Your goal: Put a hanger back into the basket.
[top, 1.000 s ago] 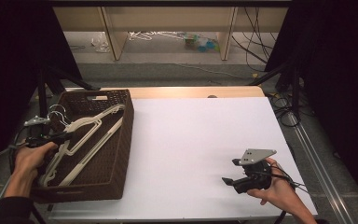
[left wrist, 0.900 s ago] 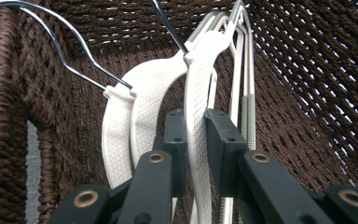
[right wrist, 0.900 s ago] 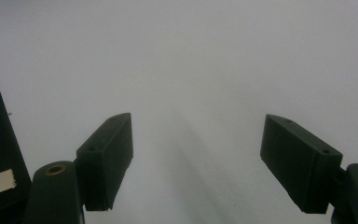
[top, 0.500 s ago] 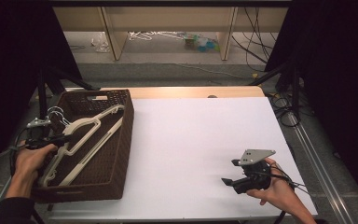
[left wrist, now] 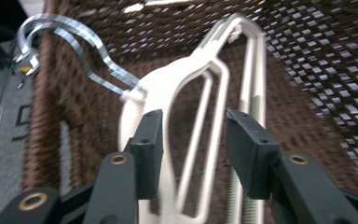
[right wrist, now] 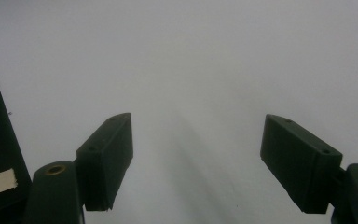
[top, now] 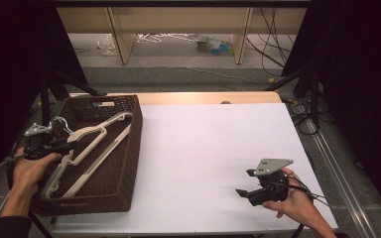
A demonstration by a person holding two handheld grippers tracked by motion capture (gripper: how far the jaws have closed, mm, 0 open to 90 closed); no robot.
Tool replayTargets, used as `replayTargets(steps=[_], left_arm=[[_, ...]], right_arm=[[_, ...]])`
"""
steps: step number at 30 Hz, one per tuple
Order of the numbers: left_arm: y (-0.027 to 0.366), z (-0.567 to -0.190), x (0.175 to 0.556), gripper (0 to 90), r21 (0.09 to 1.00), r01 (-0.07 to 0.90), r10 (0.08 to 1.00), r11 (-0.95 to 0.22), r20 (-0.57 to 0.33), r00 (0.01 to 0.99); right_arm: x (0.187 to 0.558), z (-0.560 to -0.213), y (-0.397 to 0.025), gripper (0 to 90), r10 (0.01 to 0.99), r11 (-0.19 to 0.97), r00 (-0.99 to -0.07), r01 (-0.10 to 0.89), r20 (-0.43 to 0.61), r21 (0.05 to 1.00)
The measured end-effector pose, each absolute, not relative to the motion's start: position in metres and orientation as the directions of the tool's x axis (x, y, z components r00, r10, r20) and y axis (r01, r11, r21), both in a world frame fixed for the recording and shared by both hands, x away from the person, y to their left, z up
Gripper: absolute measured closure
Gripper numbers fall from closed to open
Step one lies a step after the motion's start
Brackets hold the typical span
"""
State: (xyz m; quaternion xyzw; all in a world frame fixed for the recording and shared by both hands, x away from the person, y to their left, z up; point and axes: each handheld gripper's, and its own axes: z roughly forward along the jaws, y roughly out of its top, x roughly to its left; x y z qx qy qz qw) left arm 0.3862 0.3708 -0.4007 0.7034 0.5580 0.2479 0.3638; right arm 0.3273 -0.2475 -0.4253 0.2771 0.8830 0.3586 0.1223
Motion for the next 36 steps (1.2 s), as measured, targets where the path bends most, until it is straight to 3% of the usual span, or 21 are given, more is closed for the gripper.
replayTargets(steps=[16, 28, 36], left_arm=[[0.325, -0.378, 0.365, 37.4, 0.859, 0.494, 0.926, -0.131, -0.073, 0.371], [0.280, -0.367, 0.347, 32.2, 0.886, 0.439, 0.866, -0.147, -0.099, 0.490], [0.239, -0.357, 0.336, 30.0, 0.896, 0.384, 0.812, -0.223, -0.047, 0.581]], right_arm=[[0.327, -0.424, -0.248, 25.8, 0.574, 0.594, -0.819, 0.409, -0.009, 0.693], [0.327, -0.425, -0.248, 22.4, 0.602, 0.559, -0.799, 0.412, -0.010, 0.720], [0.326, -0.422, -0.249, 20.8, 0.613, 0.539, -0.790, 0.413, -0.005, 0.734]])
